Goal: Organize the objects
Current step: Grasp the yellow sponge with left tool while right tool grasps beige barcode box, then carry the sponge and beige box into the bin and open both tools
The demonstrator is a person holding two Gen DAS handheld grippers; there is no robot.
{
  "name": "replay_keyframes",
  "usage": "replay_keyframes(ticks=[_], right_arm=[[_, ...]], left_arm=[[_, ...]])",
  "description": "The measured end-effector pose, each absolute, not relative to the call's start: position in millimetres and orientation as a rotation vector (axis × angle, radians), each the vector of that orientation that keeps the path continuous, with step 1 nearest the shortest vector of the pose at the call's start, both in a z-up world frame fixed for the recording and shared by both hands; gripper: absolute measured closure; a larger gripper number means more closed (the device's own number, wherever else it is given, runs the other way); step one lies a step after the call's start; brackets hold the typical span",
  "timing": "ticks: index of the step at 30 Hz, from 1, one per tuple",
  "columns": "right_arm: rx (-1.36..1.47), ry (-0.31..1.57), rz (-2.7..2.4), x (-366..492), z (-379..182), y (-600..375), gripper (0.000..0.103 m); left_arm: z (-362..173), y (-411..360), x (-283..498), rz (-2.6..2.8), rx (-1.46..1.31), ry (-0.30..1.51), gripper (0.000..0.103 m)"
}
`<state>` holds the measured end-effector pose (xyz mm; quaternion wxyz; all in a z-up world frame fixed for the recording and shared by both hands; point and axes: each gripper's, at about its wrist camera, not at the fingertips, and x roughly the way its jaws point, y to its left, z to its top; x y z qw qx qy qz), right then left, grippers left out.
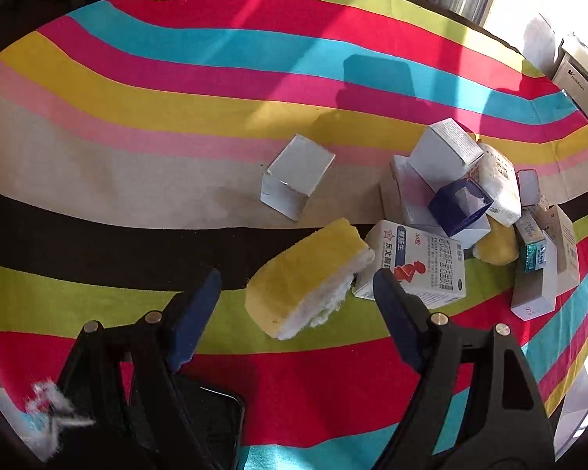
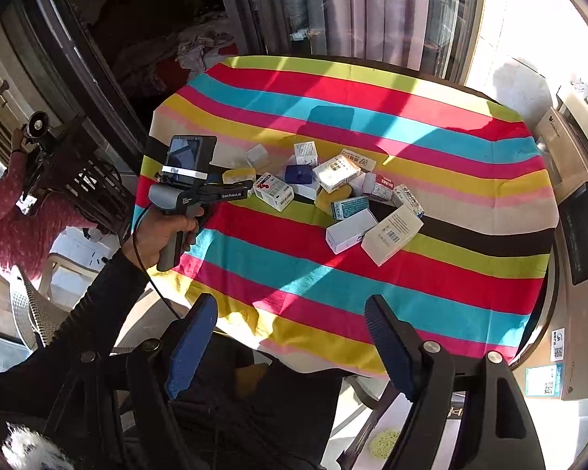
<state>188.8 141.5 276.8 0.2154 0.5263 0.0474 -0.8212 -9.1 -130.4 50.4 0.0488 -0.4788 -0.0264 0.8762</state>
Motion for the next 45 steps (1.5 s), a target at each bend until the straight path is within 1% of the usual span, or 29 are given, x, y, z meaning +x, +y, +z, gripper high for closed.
replay_keyframes(ticks=[1,2,3,4,7,10,13,15,17,21,24,27,30,34,35,36,37,43,45], right_arm=[[1.441,0.115,-2.275,182,263,149,0.024],[1.423,0.107,-2.302,175,249,157,0.024],[1.395,0.103,-2.359,168,235,166,0.024],[1.351,0.108,-2.418,162,222,174,0.024],[1.292,0.159,-2.552,137,180,191,0.024],[1.395,0.109,-2.546,108,141,197,0.024],[1.506,-0.019,-2.584,77,107,205,0.024],[1.572,-0.173,-2.58,59,92,216,0.024],[1.62,-0.305,-2.595,43,83,223,0.024],[1.671,-0.383,-2.62,20,73,223,0.023],[1.702,-0.368,-2.639,6,63,217,0.022],[1.74,-0.357,-2.652,-4,51,214,0.022],[1.7,-0.363,-2.678,-4,50,218,0.021],[1.653,-0.31,-2.672,-1,53,219,0.029],[1.64,-0.301,-2.672,0,55,219,0.038],[1.637,-0.282,-2.676,2,57,218,0.042],[1.64,-0.265,-2.679,5,58,219,0.048],[1.709,-0.223,-2.629,28,50,231,0.05],[1.725,-0.175,-2.632,39,46,232,0.05]], left_arm=[[50,-130,-11,2.662,-1.441,-0.068,0.026],[49,-129,-13,2.638,-1.429,-0.067,0.043],[47,-127,-16,2.607,-1.434,-0.061,0.053],[47,-126,-17,2.599,-1.433,-0.052,0.06],[50,-128,-13,2.597,-1.412,-0.086,0.066],[54,-136,0,2.642,-1.413,-0.164,0.073],[60,-142,24,2.696,-1.38,-0.251,0.073],[64,-140,42,2.721,-1.358,-0.274,0.073],[66,-136,56,2.745,-1.354,-0.266,0.073],[68,-123,69,2.793,-1.378,-0.183,0.073],[70,-115,77,2.815,-1.376,-0.111,0.073],[72,-108,84,2.813,-1.373,-0.078,0.073],[75,-100,90,2.813,-1.365,-0.038,0.073],[78,-88,98,2.805,-1.351,0.0,0.073],[79,-85,100,2.799,-1.347,0.002,0.073],[79,-82,101,2.789,-1.342,-0.002,0.073],[79,-79,102,2.776,-1.338,-0.013,0.073],[78,-59,112,2.732,-1.33,-0.011,0.073],[78,-53,115,2.719,-1.325,-0.006,0.073]])
